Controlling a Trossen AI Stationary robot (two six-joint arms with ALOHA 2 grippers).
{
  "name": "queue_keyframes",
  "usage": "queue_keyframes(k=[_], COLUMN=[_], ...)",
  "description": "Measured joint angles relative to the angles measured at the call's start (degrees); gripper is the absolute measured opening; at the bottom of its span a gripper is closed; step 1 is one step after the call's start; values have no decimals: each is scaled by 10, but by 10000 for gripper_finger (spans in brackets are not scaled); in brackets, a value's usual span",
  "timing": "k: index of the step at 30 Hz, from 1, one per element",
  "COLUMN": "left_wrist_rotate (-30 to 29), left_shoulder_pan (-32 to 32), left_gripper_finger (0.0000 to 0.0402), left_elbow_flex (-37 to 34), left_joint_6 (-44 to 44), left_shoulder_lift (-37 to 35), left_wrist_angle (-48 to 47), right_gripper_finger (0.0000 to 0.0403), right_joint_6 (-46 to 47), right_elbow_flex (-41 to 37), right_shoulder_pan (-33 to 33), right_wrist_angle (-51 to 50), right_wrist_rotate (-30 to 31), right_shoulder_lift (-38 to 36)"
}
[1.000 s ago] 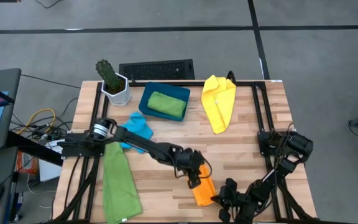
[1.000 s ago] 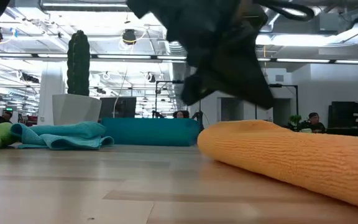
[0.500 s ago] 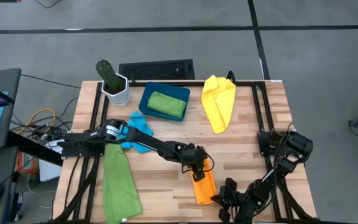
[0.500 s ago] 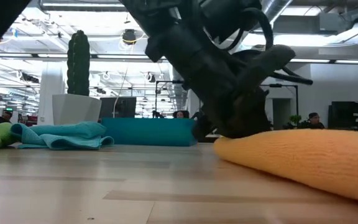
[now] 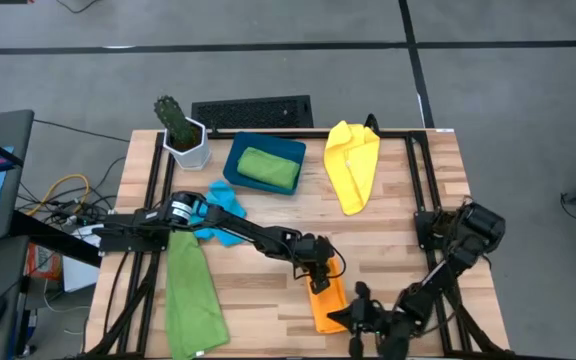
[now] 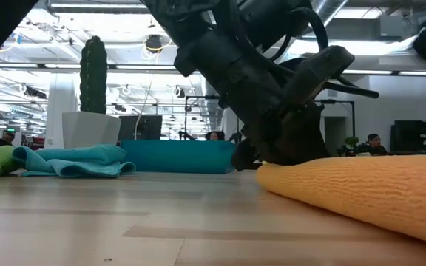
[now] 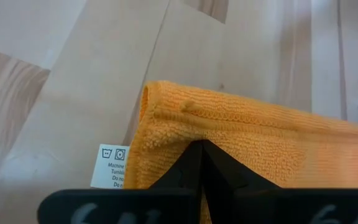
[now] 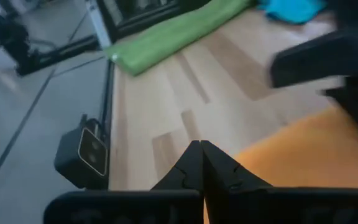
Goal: Fold microfiber towels
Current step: Fold the orange towel
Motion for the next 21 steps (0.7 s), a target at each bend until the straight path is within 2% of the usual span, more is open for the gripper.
queue_keyframes(k=[4, 7, 11, 15, 21], left_wrist_rotate=[-11, -12, -9, 8, -15], left_shoulder_pan=[0, 1, 2, 16, 47], left_gripper_finger=[0, 0, 0, 0, 0], left_elbow_flex=[0, 0, 0, 12, 50], left_joint_6=[9, 11, 23, 45, 88], left_shoulder_lift=[0, 0, 0, -7, -50], left_wrist_angle=[2, 1, 0, -33, -87], right_gripper_finger=[19, 18, 17, 18, 15], right_joint_6=[-47, -17, 55, 76, 78], right_elbow_flex=[0, 0, 5, 4, 2], right_shoulder_pan=[-30, -32, -13, 3, -6], right_wrist_angle=[111, 152, 164, 159, 126], right_wrist_rotate=[-61, -81, -41, -14, -40], right_shoulder_lift=[54, 107, 154, 156, 136])
